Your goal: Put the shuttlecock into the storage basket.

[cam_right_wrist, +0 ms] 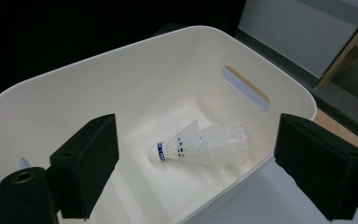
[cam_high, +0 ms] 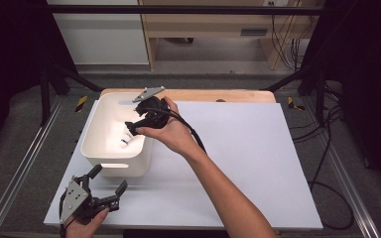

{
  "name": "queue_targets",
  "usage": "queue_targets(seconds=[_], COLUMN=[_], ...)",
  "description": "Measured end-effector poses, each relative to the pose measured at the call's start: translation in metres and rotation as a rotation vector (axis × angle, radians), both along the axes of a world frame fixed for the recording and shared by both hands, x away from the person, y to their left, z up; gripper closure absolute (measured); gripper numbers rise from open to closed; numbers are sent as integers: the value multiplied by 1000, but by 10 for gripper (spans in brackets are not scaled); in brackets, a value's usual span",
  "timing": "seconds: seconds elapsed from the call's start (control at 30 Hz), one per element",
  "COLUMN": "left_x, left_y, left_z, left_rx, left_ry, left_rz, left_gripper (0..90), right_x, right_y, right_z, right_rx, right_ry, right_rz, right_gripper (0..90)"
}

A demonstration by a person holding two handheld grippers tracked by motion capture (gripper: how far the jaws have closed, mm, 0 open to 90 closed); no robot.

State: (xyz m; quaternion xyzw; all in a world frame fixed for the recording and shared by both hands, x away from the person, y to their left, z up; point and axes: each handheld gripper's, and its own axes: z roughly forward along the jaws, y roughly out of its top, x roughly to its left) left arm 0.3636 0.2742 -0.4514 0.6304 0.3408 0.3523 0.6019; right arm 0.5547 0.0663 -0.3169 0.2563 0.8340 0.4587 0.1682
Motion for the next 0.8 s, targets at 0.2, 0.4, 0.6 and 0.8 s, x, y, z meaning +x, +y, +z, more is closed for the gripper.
queue_targets(seconds=[0.2, 0.4, 0.6, 0.8], left_x=[0, -1, -1, 0], left_y=[1, 2, 1, -1], left_z=[0, 0, 0, 1], left_rx=[-2, -7, -7, -4], left_ry=[-1, -2, -2, -2], left_rz=[1, 8, 9, 2], left_gripper=[35, 35, 34, 33], right_x=[1, 2, 4, 6], right_y=[-3, -8, -16, -23], right_z=[2, 1, 0, -3], right_rx=[30, 40, 62, 72], right_ry=[11, 1, 14, 16], right_rz=[5, -6, -31, -45], right_gripper=[75, 75, 66, 55])
